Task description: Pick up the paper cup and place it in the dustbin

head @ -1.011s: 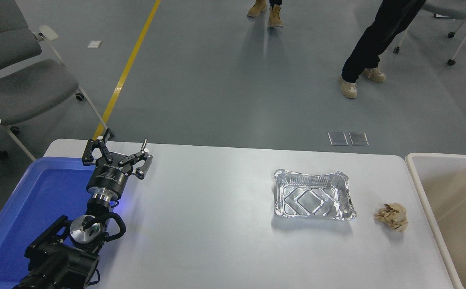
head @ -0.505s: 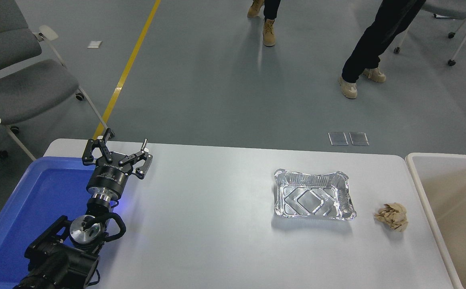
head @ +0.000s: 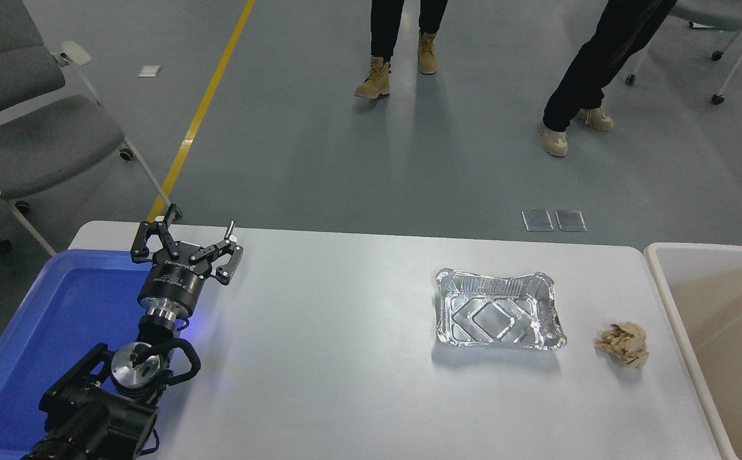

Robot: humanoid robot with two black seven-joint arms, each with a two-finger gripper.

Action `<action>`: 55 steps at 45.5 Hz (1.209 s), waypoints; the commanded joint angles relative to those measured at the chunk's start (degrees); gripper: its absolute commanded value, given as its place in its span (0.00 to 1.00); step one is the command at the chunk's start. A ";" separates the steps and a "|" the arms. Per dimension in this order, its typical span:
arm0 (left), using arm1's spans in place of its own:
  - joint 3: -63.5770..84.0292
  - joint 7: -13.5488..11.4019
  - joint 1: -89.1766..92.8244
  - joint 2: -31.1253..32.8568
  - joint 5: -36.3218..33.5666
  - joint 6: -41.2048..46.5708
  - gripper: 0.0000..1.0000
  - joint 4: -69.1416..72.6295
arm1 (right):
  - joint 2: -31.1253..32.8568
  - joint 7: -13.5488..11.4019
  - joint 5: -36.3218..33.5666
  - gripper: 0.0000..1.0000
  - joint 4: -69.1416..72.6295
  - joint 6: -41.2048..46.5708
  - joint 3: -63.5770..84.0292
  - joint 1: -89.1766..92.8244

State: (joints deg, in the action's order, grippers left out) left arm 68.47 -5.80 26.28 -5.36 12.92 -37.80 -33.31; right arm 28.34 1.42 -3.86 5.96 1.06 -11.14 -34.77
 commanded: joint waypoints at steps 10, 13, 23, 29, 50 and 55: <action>0.00 0.00 0.00 0.00 0.00 0.10 0.99 0.00 | 20.96 -0.10 12.46 1.00 33.05 -0.09 5.15 -16.46; 0.00 0.00 0.00 0.00 0.00 0.09 0.99 0.00 | 23.60 -0.10 15.37 1.00 37.88 -0.18 7.35 -20.06; -0.09 0.00 0.00 0.00 0.00 0.01 0.99 0.00 | 28.00 -0.27 20.91 1.00 48.26 0.35 18.94 -36.14; -0.09 0.09 0.00 0.00 0.00 0.01 0.99 0.00 | 28.00 -0.63 21.35 1.00 52.04 0.70 29.22 -47.12; -0.09 0.09 0.00 0.00 0.00 0.01 0.99 0.00 | 16.84 -0.01 21.27 1.00 64.43 1.75 64.04 -76.14; -0.09 0.09 0.00 0.00 0.00 0.01 0.99 0.00 | 15.08 -0.01 21.18 1.00 69.26 6.32 67.82 -82.02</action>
State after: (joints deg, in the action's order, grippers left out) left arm 68.38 -5.72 26.28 -5.36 12.92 -37.79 -33.31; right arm 47.63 1.31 17.13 66.92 2.60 45.35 -104.81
